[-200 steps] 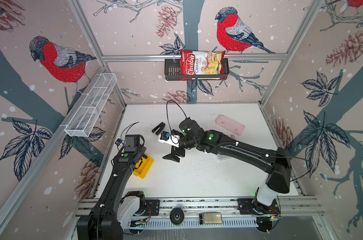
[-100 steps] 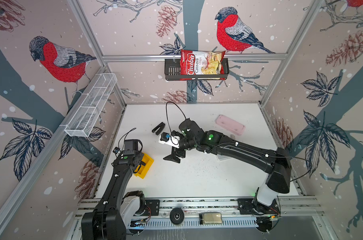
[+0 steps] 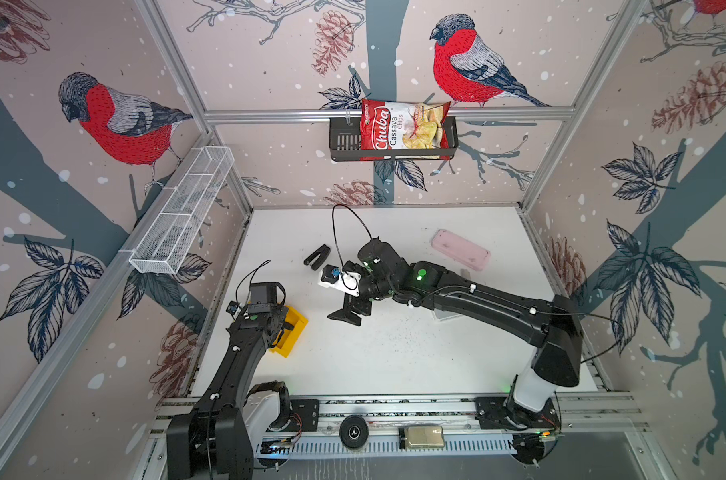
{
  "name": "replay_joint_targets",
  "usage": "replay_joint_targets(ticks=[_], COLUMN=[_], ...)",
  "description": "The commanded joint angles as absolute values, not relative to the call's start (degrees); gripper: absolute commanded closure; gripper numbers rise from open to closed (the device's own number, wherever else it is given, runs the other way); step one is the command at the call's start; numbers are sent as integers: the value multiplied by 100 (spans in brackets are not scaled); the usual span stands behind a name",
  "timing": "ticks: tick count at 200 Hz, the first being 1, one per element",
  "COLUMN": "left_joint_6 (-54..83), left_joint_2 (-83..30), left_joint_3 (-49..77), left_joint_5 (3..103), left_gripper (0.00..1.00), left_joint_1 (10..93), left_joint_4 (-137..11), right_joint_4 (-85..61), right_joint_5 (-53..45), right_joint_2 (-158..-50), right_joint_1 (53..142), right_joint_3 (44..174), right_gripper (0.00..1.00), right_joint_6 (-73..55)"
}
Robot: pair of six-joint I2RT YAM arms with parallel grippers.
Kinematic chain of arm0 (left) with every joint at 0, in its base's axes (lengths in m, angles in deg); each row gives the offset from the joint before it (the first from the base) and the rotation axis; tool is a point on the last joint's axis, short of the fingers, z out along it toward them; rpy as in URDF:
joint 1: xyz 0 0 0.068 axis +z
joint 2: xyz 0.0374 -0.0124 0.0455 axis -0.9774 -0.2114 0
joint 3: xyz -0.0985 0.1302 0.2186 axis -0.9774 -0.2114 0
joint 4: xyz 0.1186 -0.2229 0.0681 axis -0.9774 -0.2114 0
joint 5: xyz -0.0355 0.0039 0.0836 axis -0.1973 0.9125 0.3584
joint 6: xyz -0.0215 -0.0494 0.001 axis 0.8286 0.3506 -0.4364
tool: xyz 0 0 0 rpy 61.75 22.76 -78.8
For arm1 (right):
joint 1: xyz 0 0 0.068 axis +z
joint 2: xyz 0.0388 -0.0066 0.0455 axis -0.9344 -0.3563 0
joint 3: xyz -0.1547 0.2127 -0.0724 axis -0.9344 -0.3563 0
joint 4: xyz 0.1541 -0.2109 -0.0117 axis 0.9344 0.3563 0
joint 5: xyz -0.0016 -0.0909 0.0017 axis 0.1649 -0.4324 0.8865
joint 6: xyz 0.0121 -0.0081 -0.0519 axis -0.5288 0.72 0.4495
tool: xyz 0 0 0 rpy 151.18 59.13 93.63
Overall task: Put the screwdriver in the bin
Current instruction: 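Carry the screwdriver with the left gripper over the yellow bin while the right gripper opens, then lower the screwdriver into the yellow bin and open the left gripper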
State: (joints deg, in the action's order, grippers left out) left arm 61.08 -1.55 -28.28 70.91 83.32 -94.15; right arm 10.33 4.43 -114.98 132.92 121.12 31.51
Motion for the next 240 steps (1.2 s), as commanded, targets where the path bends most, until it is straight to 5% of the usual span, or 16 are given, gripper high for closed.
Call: replay_joint_targets(ticks=[1, 129, 240], left_joint_6=[6147, 6217, 6051], left_joint_2=[-148, -109, 19], left_joint_3=[-2855, -3090, -2640], left_joint_5=[7135, 7057, 7099], left_gripper=[100, 98, 51], left_joint_1=[8414, 8641, 8641], left_joint_4=[-9294, -9201, -9547], right_joint_4=[994, 977, 950], right_joint_5=[360, 378, 480], right_joint_2=[-11495, -11506, -11467], right_joint_1=[13296, 13285, 13280], right_joint_3=[12118, 12136, 12139], right_gripper=[0, 0, 0], right_joint_6=[3146, 3116, 3142])
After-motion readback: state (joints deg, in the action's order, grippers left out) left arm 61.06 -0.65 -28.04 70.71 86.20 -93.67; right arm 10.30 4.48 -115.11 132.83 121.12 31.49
